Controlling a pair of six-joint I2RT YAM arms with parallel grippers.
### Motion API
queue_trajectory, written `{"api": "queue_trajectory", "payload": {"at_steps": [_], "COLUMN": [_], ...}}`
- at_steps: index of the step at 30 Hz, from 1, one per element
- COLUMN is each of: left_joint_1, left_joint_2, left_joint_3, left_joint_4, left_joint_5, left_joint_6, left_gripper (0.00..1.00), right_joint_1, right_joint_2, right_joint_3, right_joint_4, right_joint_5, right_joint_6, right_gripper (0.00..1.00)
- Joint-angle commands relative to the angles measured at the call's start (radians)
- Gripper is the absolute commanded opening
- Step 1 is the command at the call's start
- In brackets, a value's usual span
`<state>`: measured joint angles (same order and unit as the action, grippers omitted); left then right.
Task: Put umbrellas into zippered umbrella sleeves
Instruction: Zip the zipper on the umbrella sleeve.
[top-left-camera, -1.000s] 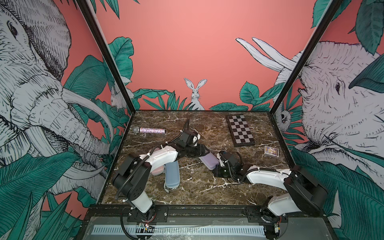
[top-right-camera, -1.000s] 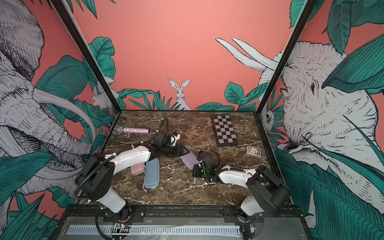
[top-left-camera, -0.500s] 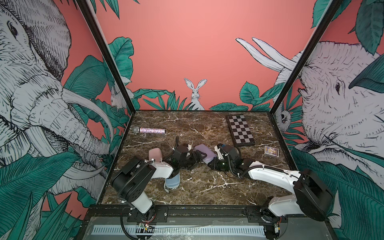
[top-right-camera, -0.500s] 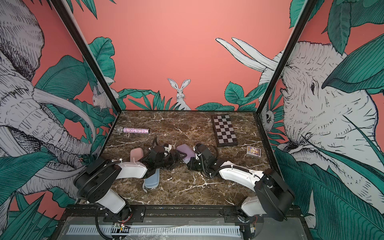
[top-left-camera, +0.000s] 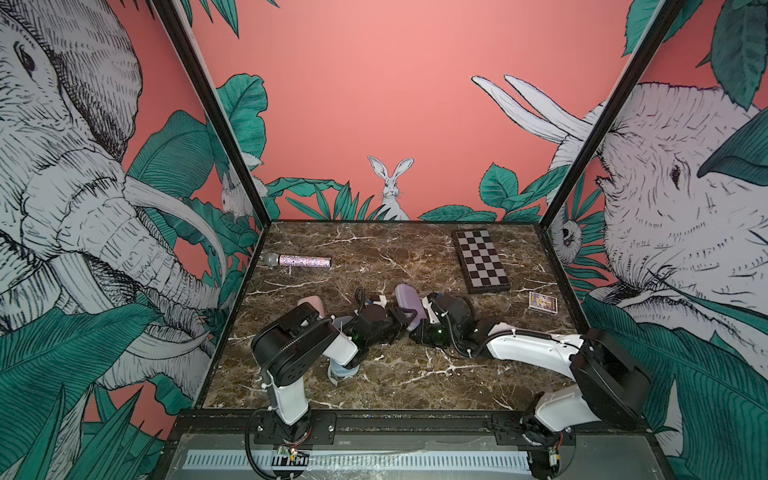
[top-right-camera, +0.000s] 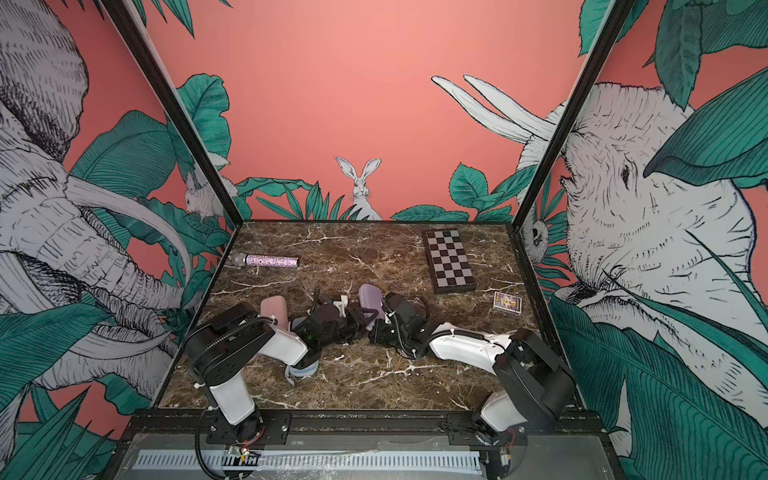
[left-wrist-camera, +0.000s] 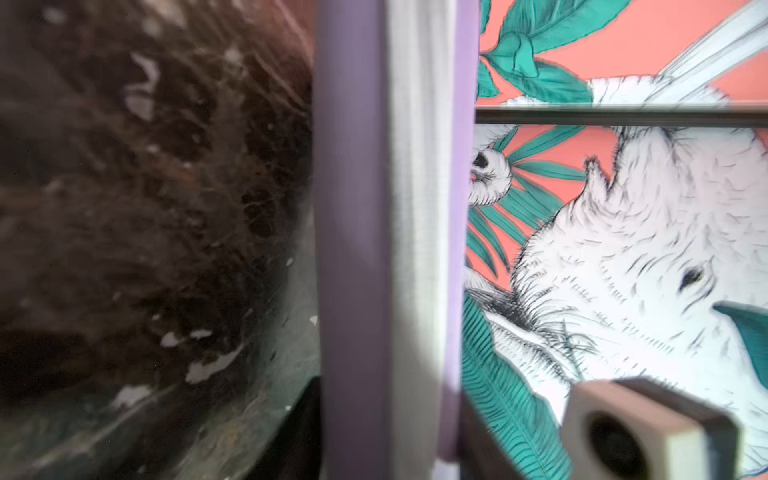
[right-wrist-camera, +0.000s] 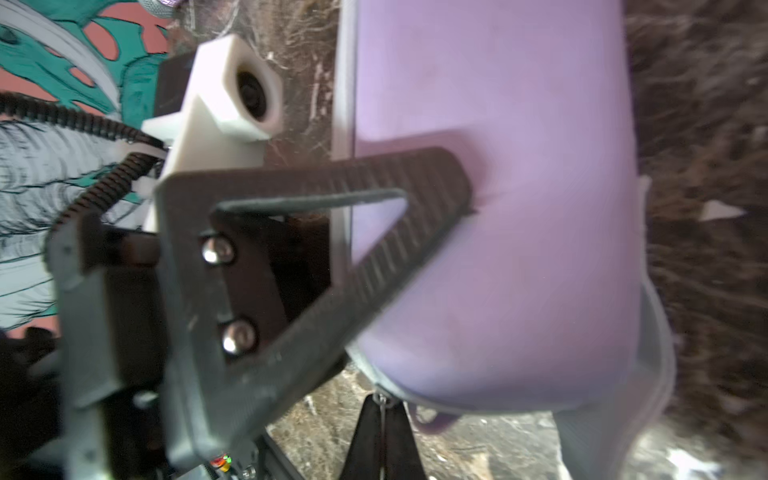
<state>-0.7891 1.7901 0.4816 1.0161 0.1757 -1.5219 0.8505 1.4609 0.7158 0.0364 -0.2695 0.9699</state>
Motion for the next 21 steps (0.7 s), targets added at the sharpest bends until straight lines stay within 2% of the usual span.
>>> {"api": "queue_trajectory", "payload": {"at_steps": [1,3,7,16,21], "left_joint_1": [0.009,0.014,0.023,0.045,0.045], "left_joint_2": [0.029,0.038,0.040,-0.017,-0.013], "left_joint_3": [-0.001,0.004,0.004,-0.007,0.020], "left_joint_4": [0.023,0.035,0.029,-0.038,-0.035], "left_joint_5": [-0.068,-0.064,-0.052,-0.005,0.082], "left_joint_6": [-0.049,-0.050,-0.041,0.027,0.058], "left_gripper": [0.21,0.11,0.01,0.00,0.00], "right_joint_1": [0.021,0.020,0.003,-0.148,-0.216], "right_joint_2": [-0.055,-0.077,-0.113,-0.134,-0.096], "right_joint_3": [0.007,-0.022,-0.073,-0.099,-0.076], "right_joint_4": [-0.123,-0.149,-0.169,-0.234,-0.234], "right_joint_5": [0.076,0.125,0.195,0.196,0.217], "right_joint_6": [-0.109,-0.133,-0.167,-0.294,-0.361], "right_gripper": [0.00,0.00,0.00,0.00,0.00]}}
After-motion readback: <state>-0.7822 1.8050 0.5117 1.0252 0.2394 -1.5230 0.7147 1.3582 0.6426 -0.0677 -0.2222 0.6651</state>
